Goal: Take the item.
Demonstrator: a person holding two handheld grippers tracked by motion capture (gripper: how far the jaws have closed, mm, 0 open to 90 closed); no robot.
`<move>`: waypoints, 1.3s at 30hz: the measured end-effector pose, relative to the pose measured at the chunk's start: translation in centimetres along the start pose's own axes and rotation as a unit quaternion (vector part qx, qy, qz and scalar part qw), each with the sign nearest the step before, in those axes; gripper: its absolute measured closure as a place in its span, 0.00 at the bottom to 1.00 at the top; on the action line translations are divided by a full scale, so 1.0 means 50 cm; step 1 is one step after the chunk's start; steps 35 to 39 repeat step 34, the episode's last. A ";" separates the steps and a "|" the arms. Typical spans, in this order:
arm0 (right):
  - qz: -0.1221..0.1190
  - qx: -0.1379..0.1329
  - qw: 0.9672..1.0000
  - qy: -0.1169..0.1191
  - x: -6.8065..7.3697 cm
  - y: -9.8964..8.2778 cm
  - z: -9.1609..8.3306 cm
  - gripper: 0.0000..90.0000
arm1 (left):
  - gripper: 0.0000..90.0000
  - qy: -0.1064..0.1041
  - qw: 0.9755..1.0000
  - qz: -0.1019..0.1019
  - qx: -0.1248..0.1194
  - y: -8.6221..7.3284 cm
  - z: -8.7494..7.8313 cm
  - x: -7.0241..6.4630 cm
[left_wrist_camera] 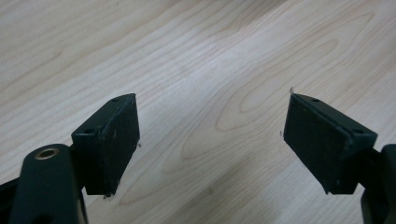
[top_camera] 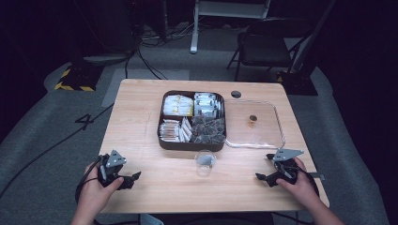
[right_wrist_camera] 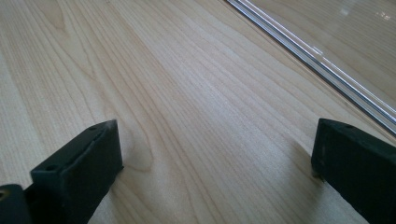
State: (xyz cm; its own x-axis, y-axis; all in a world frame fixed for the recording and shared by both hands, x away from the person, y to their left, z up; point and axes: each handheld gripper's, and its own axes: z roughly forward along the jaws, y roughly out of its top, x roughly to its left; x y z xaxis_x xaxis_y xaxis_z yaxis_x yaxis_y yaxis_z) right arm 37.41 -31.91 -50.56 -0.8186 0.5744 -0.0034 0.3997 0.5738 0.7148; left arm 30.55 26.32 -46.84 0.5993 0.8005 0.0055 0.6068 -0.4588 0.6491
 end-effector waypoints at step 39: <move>0.002 0.001 1.000 -0.001 0.000 0.000 0.000 0.02 | 0.06 0.004 1.000 -0.021 -0.015 -0.044 0.060 0.011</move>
